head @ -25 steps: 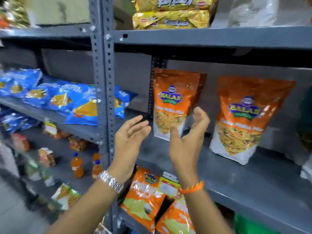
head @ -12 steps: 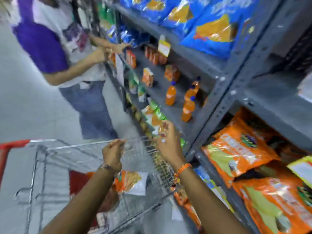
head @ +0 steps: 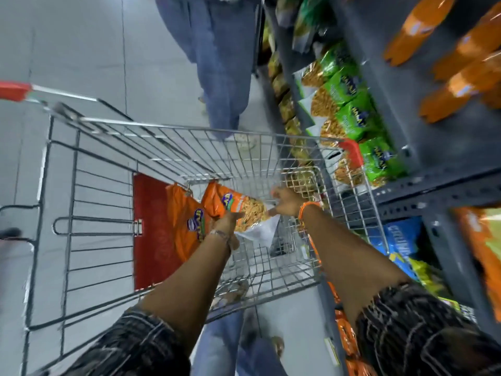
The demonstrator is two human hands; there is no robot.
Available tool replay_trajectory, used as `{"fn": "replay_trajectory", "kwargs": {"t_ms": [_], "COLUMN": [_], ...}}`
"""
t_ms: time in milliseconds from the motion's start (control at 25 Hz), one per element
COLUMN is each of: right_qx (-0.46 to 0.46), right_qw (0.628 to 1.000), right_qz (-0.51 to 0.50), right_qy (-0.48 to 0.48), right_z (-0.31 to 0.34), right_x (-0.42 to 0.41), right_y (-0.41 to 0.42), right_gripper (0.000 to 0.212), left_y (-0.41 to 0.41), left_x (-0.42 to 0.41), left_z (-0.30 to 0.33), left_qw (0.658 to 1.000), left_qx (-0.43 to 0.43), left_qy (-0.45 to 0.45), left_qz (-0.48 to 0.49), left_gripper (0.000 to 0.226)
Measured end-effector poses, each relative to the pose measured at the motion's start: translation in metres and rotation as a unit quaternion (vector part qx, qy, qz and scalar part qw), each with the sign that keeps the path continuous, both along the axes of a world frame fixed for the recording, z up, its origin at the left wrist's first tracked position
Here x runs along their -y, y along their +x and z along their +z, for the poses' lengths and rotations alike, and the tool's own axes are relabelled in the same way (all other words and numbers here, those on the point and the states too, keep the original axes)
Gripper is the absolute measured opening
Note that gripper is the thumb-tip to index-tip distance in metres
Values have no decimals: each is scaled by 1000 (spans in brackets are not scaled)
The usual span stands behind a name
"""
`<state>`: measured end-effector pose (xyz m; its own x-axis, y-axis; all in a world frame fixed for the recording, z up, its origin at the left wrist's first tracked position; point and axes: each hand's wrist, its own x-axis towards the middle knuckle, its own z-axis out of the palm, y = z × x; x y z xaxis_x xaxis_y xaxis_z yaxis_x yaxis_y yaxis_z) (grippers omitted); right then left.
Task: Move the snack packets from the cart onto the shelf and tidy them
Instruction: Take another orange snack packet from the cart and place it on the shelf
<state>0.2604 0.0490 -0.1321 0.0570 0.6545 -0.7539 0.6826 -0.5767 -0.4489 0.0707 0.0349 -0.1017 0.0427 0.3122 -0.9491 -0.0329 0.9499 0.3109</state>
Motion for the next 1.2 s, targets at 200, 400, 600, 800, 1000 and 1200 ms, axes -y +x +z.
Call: {"fn": "replay_trajectory", "kwargs": {"t_ms": [200, 400, 600, 800, 1000, 1200], "right_qx": [22, 22, -6, -3, -13, -38], "right_qw": [994, 988, 984, 982, 998, 998], "right_qz": [99, 128, 143, 144, 38, -26], "right_qy": [-43, -83, -107, -123, -44, 47], "right_z": [-69, -107, -111, -92, -46, 21], "right_x": [-29, -40, -33, -4, 39, 73], "right_y": [4, 11, 22, 27, 28, 35], "right_gripper": [94, 49, 73, 56, 62, 65], "left_y": [12, 10, 17, 12, 4, 0], "left_x": [-6, -4, -5, 11, 25, 44], "left_z": [-68, -119, -146, -132, -86, -6], "left_qw": [999, 998, 996, 998, 999, 990], "left_qx": [18, -17, -36, -40, -33, -17], "left_qy": [23, -48, -48, -42, -8, 117], "left_qz": [-12, 20, 67, 29, -18, 76], "left_gripper": [61, 52, 47, 27, 27, 27]}}
